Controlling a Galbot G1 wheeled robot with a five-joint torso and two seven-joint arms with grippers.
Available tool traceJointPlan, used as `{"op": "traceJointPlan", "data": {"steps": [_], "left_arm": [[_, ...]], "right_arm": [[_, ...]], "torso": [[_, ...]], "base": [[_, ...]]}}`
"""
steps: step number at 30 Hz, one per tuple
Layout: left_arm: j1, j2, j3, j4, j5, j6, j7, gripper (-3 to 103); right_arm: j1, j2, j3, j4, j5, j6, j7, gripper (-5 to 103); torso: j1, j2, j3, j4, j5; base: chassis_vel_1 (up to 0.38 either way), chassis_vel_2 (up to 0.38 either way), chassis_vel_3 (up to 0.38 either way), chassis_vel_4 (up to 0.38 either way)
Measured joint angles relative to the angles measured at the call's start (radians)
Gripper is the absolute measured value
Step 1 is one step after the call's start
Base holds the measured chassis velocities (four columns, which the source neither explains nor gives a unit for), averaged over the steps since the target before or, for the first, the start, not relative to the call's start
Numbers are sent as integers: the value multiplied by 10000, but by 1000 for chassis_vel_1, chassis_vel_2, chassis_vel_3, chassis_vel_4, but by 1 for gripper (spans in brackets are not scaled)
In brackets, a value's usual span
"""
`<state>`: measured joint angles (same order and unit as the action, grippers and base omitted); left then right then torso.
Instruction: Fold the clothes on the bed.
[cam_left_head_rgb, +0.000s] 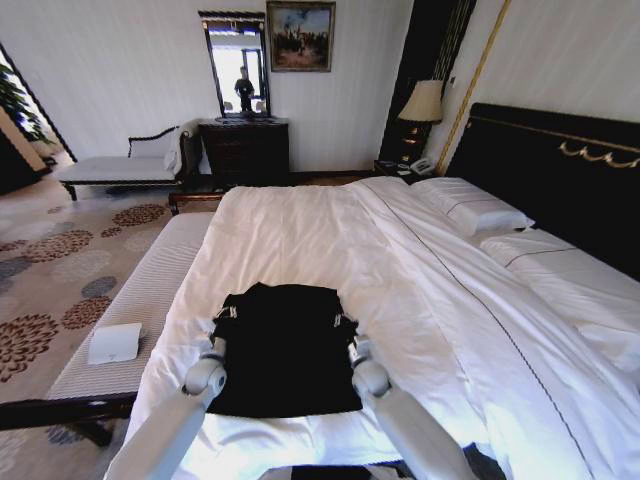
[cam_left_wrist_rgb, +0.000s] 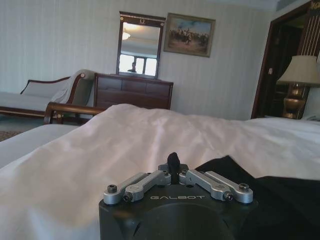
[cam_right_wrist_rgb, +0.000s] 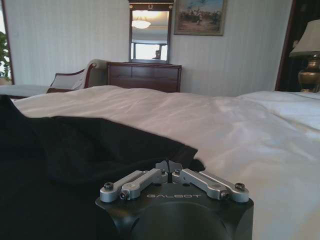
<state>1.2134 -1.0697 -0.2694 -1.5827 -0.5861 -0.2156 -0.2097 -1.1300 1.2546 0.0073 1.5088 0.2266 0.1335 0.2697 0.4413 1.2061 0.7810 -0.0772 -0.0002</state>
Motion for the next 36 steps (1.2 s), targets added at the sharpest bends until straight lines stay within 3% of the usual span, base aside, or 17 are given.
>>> {"op": "traceJointPlan", "data": {"steps": [10,22,27,36], "left_arm": [[2046,-91,-920,-277,537,-583,590,2],[2418,-281,-1314,-310,848,-947,771,2],[2612,-355,-1886,-762,740,-960,810,2],[3726,-488,-2488,-1454,993,-1377,1139,2]], "right_arm": [[-1824,-111,447,1158,-249,183,-35,0],[-3479,-94,1468,2745,159,295,-196,0],[-3709,-53,1714,2977,162,300,-236,0],[-4692,-78,1991,3582,-147,368,-356,0]], "torso": [[-1,-1,0,3,0],[-1,-2,2,0,0],[-1,-3,1,0,2],[-1,-2,1,2,2]], "base": [[0,0,0,0],[0,0,0,0],[0,0,0,0],[0,0,0,0]]}}
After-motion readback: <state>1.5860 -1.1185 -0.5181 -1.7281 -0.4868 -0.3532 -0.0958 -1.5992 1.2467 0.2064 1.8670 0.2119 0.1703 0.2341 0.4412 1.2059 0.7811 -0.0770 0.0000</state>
